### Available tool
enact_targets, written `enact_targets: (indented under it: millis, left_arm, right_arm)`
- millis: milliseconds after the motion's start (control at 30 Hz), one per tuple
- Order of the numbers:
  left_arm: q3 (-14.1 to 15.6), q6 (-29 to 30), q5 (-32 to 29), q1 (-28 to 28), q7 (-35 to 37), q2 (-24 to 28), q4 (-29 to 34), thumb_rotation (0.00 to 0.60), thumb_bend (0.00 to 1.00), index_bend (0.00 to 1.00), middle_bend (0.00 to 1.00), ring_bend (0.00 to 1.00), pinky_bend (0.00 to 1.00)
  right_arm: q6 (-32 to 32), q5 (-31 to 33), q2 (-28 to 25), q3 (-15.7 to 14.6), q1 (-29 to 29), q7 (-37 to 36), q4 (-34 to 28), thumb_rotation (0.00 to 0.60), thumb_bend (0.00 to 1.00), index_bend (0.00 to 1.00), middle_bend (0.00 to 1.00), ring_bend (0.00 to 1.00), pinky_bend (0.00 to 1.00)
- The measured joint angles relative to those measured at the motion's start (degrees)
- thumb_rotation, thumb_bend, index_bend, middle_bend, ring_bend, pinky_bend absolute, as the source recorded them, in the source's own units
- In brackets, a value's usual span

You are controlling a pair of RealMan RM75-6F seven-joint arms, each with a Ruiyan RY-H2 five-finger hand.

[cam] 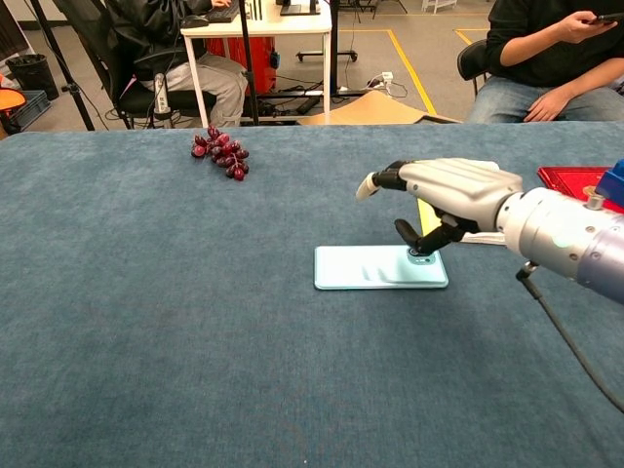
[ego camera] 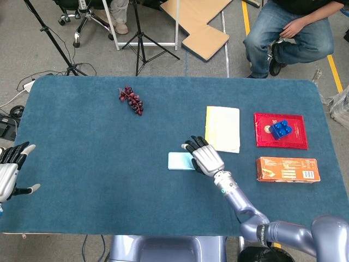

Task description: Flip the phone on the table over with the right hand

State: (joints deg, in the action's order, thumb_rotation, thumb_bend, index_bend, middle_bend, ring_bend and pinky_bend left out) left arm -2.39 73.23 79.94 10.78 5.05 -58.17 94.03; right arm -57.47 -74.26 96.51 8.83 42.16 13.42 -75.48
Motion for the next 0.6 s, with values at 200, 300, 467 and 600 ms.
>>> enact_targets:
  millis: [200,300,467,600]
  left_arm:
    - [0.3,1.2,1.3,-0.5,1.1,0.6,0.5,0.6,0.0,0.0,0.0,0.0,0.0]
    - [0.3,2.1,1.9,-0.8,1.6,0.8,0.5,0.6,0.0,0.0,0.0,0.0,0.0]
    - [0.4,4.6,3.7,-1.4,1.8,0.4,0.1,0.6,0.0,0.0,0.0,0.0,0.0]
    - [0.5,6.4,5.4,-1.9,2.4,-0.1,-0.5,0.6,0.0,0.0,0.0,0.0,0.0]
  right_arm:
    - [-3.7,-3.3,-4.4,-1.0,-2.0,-1.1,-5.0,0.6,0.58,0.17,0.15,0.03,0.1]
    - [-7.4,-6.6,-8.2,-2.2,-3.9,-2.3,-8.7,0.6,0.51,0.14,0.13,0.02,0.1]
    - [-16.3,-12.9,-14.6,-5.0,-8.7,-3.7,-12.8,0.6,0.26,0.11,0.1,0.0,0.02]
    - [-24.2,-16.3,-18.4,-7.2,-13.9,-4.1,-15.0,0.6,0.01,0.07,0.02,0.0,0.0]
